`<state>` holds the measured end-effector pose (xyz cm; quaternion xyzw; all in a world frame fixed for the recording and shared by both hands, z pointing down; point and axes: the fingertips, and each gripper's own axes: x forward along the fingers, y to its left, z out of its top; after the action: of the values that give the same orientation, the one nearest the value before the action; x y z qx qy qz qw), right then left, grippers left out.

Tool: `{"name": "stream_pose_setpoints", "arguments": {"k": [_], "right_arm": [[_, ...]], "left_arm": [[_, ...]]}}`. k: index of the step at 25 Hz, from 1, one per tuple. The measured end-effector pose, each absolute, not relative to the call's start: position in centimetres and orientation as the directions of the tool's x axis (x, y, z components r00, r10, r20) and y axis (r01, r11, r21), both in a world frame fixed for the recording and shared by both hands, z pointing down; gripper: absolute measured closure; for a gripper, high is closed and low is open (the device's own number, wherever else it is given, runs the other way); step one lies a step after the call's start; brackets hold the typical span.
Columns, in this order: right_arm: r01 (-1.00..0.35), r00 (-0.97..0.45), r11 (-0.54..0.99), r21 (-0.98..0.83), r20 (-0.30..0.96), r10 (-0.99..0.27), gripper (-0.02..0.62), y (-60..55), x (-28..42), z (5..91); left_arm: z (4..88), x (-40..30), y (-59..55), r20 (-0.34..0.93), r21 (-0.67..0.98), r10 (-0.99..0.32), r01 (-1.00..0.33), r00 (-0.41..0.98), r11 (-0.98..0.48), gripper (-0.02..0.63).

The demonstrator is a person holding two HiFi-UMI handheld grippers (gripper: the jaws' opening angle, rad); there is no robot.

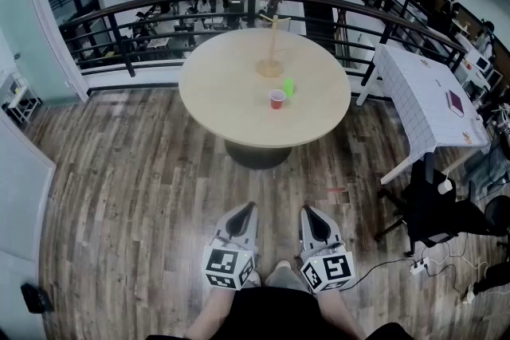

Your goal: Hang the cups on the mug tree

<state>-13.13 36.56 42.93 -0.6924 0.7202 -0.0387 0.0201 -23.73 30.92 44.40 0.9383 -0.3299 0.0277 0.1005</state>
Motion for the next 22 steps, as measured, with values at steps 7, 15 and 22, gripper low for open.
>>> {"name": "stream_pose_setpoints", "arguments": {"k": [7,15,22], "right_arm": [[-0.996,-0.042,0.039,-0.083,0.034,-0.999,0.586,36.6,-13.4,43.3],[-0.995,-0.032,0.030,-0.094,0.024,-0.999,0.586,36.5,-13.6,43.2],[-0.995,-0.026,0.023,-0.094,0.030,-0.999,0.586,35.8,-13.7,43.0]], "left_arm": [[44.6,-24.1,30.8,0.118,0.178,-0.616,-0.627,0.779,-0.759,0.592],[44.8,-24.4,30.6,0.116,0.186,-0.612,-0.623,0.782,-0.760,0.592],[44.7,-24.5,29.9,0.109,0.197,-0.608,-0.617,0.786,-0.762,0.592]]}}
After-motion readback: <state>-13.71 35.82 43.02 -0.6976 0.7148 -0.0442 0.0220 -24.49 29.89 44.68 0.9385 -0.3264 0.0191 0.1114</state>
